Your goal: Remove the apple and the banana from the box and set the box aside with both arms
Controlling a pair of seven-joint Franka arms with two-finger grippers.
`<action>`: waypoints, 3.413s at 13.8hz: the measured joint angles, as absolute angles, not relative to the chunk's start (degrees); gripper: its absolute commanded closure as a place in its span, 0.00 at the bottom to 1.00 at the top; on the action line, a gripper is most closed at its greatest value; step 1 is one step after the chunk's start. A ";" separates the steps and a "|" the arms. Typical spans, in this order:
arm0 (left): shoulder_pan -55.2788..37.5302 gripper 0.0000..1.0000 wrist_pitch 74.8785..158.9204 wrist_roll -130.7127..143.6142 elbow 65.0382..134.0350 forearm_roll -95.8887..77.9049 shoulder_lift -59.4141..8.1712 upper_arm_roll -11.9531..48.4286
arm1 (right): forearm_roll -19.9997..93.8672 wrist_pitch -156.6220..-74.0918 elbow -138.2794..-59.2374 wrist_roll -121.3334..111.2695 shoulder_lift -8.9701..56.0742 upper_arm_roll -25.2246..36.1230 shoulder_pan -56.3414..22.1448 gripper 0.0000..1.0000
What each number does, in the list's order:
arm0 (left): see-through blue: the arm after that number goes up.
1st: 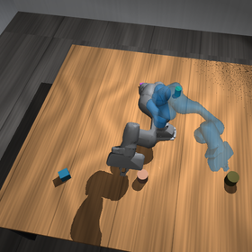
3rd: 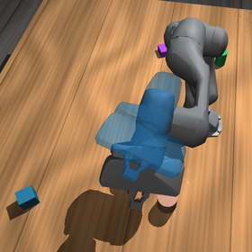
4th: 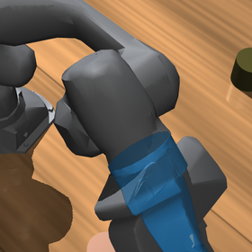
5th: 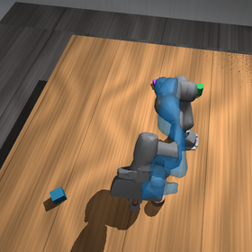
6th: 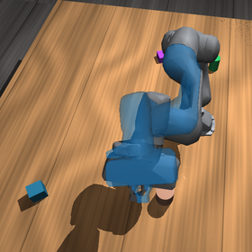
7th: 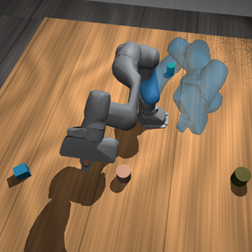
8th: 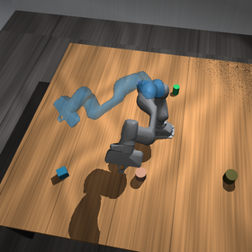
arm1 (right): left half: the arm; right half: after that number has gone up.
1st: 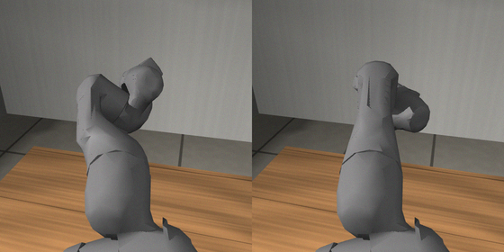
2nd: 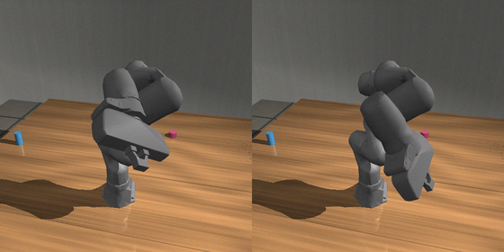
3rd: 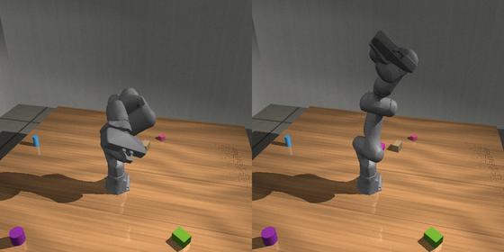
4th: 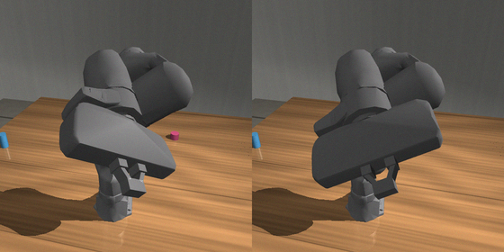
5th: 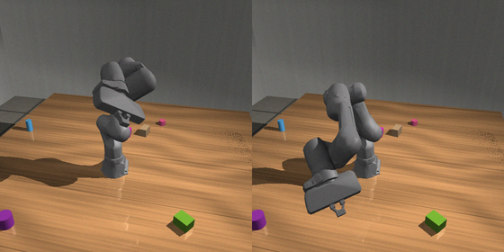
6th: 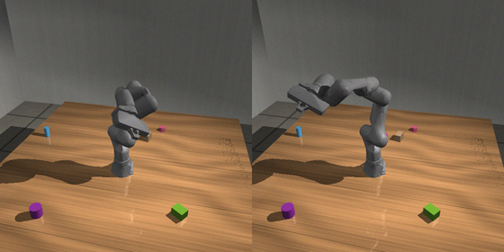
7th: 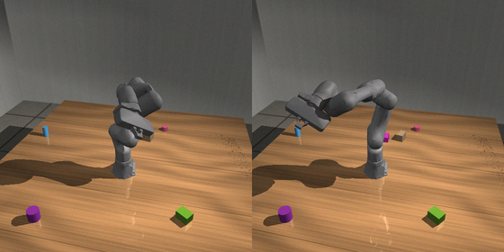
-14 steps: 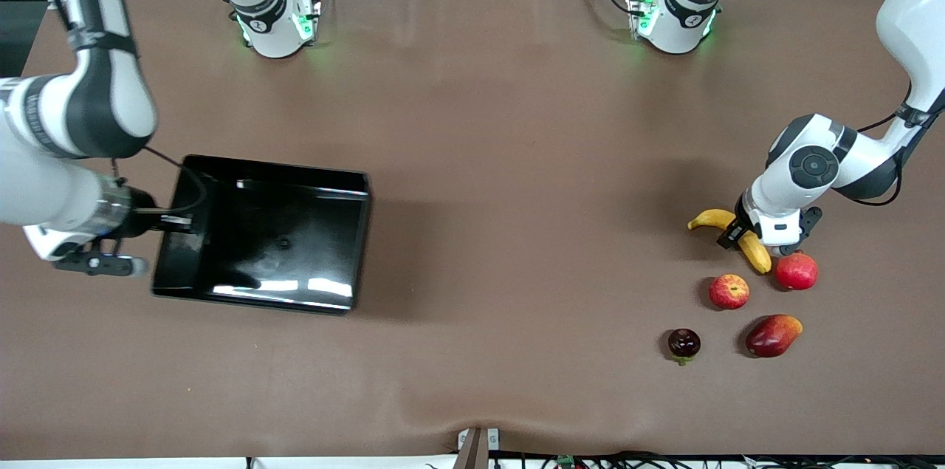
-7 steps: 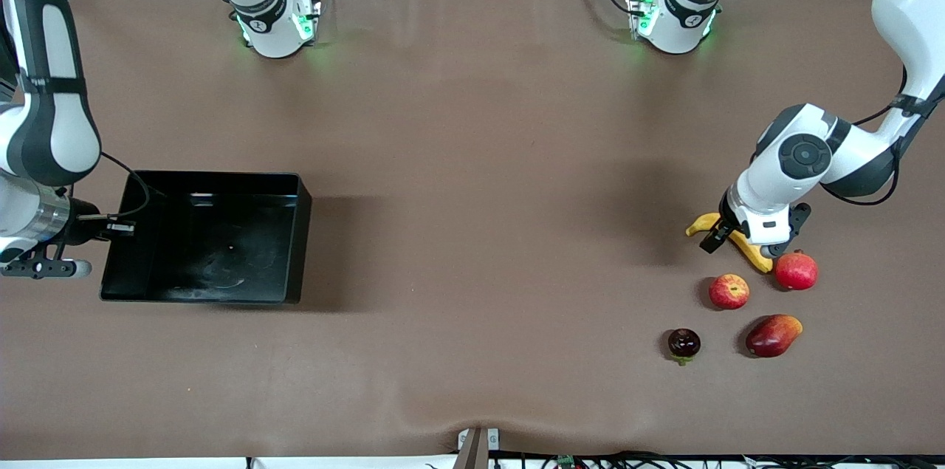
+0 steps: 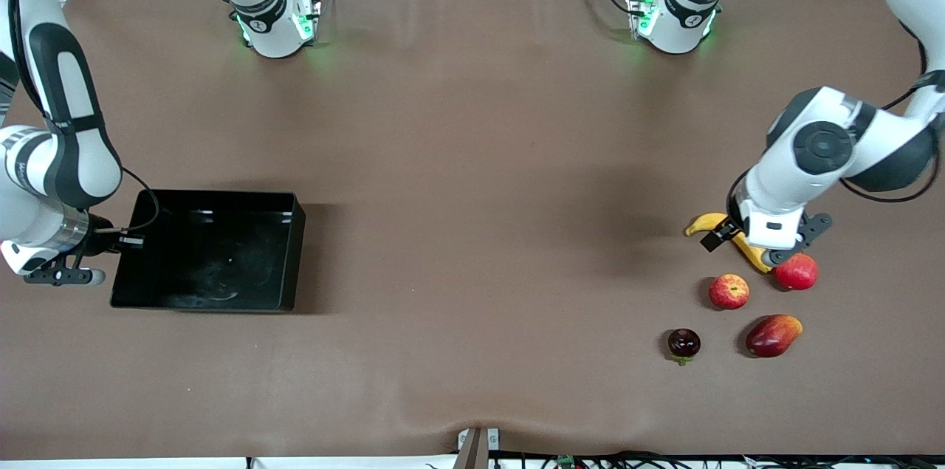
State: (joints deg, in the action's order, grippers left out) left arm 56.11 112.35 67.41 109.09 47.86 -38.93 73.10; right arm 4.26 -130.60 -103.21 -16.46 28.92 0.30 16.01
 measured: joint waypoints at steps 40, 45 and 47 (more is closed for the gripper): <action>-1.55 0.00 80.06 7.65 81.94 1.27 -1.36 -0.87 | 1.34 -86.37 -92.10 0.95 -2.11 -1.79 2.42 0.00; -2.61 0.00 80.70 6.69 89.61 0.80 4.90 -1.67 | 1.37 -83.68 -92.09 3.30 -3.52 -1.77 1.72 0.00; -3.60 0.00 81.07 6.69 91.82 0.79 6.93 -1.41 | 1.39 -83.35 -92.09 3.96 -3.72 -1.73 1.72 0.00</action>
